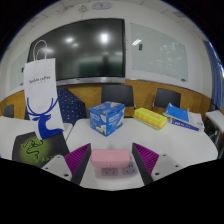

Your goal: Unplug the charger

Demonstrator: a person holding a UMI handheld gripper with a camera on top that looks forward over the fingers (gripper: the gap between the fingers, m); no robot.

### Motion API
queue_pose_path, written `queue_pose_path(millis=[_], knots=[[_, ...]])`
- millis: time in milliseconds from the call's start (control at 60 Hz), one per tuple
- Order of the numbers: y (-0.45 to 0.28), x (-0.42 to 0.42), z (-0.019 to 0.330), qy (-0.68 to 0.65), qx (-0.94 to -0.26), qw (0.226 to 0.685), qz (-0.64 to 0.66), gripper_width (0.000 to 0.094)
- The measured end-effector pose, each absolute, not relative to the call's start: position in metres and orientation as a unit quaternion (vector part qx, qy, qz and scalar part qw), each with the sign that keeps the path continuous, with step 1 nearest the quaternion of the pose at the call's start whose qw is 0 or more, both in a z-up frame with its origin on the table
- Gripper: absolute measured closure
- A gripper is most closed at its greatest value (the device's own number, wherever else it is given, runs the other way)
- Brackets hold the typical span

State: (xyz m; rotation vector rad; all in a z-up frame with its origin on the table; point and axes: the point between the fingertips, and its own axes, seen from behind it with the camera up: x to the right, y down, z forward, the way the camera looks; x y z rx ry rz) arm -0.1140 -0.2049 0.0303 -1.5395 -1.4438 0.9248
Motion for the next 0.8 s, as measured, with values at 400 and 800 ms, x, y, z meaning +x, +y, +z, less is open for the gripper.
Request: queue_pose_path(millis=[400,800], knots=[[-0.154,-0.126,0.205,-0.519,-0.583,0.442,0.442,0.0424],[0.024,-0.080,0.075,-0.591,-0.665,0.368,0.271,0.0421]])
